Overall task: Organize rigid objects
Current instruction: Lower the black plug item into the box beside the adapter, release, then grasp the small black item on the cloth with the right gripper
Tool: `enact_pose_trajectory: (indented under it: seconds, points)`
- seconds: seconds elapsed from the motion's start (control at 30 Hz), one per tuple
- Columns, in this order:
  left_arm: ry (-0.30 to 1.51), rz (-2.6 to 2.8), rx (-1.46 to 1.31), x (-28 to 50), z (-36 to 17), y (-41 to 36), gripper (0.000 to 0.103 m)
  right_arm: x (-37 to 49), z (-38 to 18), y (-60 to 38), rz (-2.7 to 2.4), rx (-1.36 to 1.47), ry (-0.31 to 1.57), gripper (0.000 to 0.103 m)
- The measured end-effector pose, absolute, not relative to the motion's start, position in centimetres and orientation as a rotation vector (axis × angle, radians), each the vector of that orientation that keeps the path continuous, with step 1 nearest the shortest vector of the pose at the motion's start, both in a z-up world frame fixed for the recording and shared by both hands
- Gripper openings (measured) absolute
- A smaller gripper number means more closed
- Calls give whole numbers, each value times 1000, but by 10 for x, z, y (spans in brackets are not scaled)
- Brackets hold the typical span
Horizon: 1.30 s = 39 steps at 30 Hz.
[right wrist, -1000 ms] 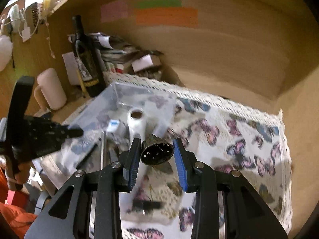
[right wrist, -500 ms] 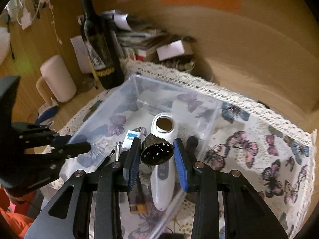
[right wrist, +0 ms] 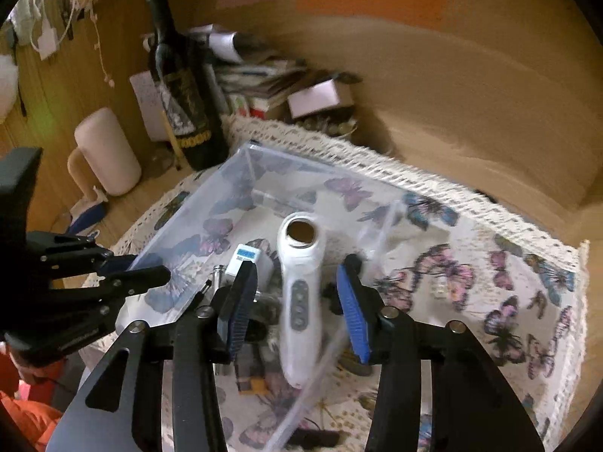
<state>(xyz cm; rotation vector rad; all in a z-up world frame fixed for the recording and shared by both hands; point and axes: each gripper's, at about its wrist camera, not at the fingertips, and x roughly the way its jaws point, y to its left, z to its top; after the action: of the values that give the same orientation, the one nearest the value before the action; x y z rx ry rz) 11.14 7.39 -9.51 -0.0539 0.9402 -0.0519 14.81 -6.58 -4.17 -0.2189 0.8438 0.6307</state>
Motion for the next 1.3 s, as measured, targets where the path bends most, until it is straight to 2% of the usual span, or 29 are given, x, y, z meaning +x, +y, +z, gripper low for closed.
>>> enact_pose_trajectory:
  seconds: [0.3,0.7,1.07,1.13,1.17,1.3]
  points:
    - [940,-52,-51,111,-95,74,11,123,-26,-124,496,-236,793,42]
    - [940,-52,-53,112,-95,74,11,101,-96,-148,513,-228,1017,43]
    - [940,-52,-53,112,-95,73,11,88,-123,-125,574,-282,1052,43]
    - [940,-52,-54,112,-95,74,11,88,-122,-123,572,-289,1037,39]
    - [940,-52,-53,112,-95,73,11,88,-122,-123,573,-289,1034,31]
    - [939,-53,-55,111,-95,73,11,91,-119,-125,553,-288,1020,31]
